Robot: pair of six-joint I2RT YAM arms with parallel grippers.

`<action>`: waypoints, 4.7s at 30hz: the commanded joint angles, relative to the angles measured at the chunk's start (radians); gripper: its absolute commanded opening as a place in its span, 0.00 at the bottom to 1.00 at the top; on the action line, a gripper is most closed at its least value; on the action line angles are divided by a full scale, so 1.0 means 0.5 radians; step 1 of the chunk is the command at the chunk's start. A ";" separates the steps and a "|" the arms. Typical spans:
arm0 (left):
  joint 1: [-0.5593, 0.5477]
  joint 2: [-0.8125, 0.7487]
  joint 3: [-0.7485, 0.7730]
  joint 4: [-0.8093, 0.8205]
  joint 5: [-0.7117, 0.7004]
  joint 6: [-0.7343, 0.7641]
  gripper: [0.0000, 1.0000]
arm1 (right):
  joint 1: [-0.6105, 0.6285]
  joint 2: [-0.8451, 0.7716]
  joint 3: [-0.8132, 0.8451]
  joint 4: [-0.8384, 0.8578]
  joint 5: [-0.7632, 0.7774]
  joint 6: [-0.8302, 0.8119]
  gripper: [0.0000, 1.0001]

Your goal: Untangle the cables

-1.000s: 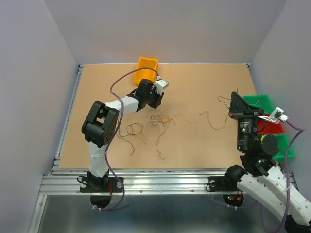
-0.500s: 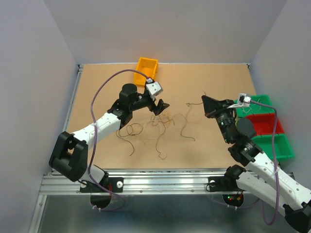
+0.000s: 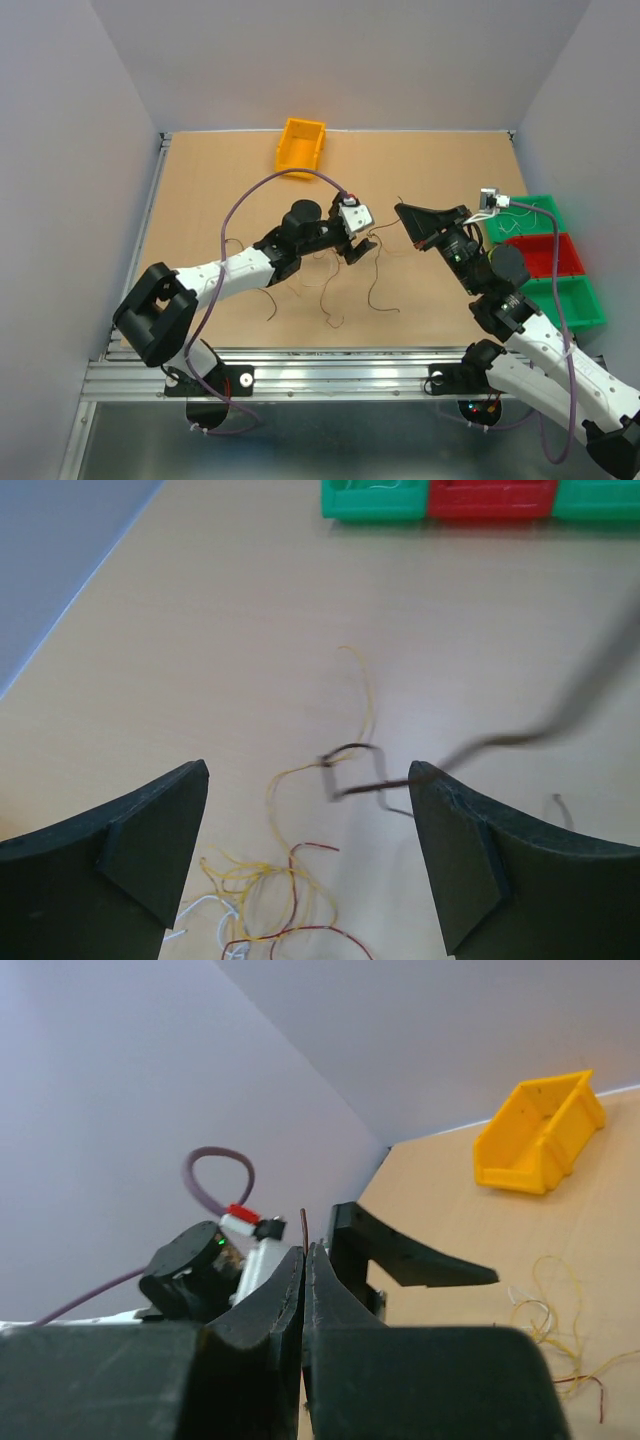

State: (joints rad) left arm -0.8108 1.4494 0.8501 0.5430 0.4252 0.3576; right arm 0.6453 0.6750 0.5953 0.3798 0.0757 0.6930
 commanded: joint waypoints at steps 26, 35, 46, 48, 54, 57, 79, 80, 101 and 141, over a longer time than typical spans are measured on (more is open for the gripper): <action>-0.001 0.058 0.088 0.252 0.319 -0.074 0.75 | -0.008 -0.065 0.021 0.244 -0.139 0.200 0.01; 0.002 0.059 0.165 0.258 0.248 -0.181 0.01 | -0.008 -0.061 -0.006 0.296 -0.216 0.243 0.01; 0.204 0.080 0.156 0.227 0.027 -0.200 0.00 | -0.008 -0.592 -0.086 0.038 0.256 0.065 0.01; 0.268 0.098 0.168 0.224 0.061 -0.242 0.00 | -0.005 -0.684 -0.092 -0.041 0.416 0.050 0.01; 0.453 0.157 0.208 0.215 0.098 -0.301 0.00 | -0.008 -0.868 -0.071 -0.170 0.643 -0.067 0.01; 0.550 0.123 0.281 0.160 0.073 -0.387 0.00 | -0.008 -0.737 -0.013 -0.330 0.772 -0.067 0.01; 0.904 -0.034 0.983 -0.635 -0.144 -0.620 0.00 | -0.005 1.126 0.156 -0.054 0.155 0.111 0.17; 0.910 0.009 1.036 -0.647 -0.178 -0.569 0.00 | -0.008 1.120 0.162 -0.072 0.164 0.102 0.33; 1.045 1.577 2.705 -0.737 -0.951 -0.127 0.00 | -0.005 0.374 -0.040 -0.137 0.343 0.065 0.57; 0.858 1.762 2.700 -1.356 -1.172 0.199 0.41 | -0.008 0.465 0.171 -0.379 0.226 -0.100 0.75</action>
State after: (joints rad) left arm -0.3969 2.4321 2.2169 -0.1291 -0.1638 0.4656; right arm 0.6472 0.8539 0.5930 0.2581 0.1955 0.7155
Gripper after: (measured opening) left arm 0.376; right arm 0.703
